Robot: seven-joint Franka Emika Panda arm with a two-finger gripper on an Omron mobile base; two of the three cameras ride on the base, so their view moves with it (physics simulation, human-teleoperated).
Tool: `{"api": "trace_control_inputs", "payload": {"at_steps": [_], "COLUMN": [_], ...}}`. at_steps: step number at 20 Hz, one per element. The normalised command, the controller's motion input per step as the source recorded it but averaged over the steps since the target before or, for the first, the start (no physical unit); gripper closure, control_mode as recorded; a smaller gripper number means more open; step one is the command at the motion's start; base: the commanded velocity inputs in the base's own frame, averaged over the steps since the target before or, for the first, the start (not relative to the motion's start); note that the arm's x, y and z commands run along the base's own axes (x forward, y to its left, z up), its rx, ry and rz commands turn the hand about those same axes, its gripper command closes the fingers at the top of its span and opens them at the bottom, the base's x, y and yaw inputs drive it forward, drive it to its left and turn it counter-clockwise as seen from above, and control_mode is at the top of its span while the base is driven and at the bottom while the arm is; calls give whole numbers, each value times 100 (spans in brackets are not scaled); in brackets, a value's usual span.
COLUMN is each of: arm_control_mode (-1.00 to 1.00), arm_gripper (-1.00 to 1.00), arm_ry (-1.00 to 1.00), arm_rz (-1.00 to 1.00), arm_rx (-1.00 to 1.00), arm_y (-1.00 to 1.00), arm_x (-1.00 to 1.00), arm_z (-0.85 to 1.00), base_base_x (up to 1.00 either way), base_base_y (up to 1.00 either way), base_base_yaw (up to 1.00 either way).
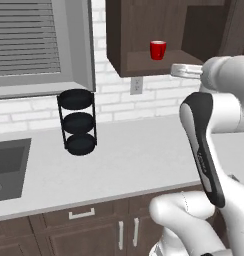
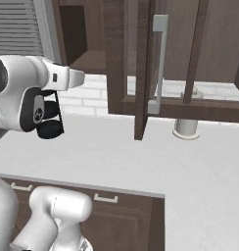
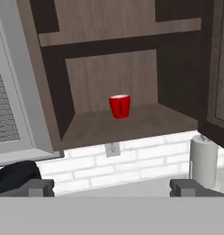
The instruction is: Gather all objects into one cabinet and sort the glasses and bowls to opposite sides.
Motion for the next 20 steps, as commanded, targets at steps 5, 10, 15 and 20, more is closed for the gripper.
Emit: {"api": "trace_control_inputs", "payload": {"at_steps": [5,10,15,20], "arm_control_mode": [-100,-100,-100,-100], "arm_gripper": [-100,-100,-100,-100], "arm_ry": [0,0,0,0], "arm_rz": [0,0,0,0], "arm_rx": [0,0,0,0], "arm_y": [-6,-2,0,0], "arm_x": [35,36,36,38], "arm_z": [26,7,0,0], "base_base_x": [0,0,0,0], "base_base_y": [0,0,0,0], "base_base_yaw": [0,0,0,0]}}
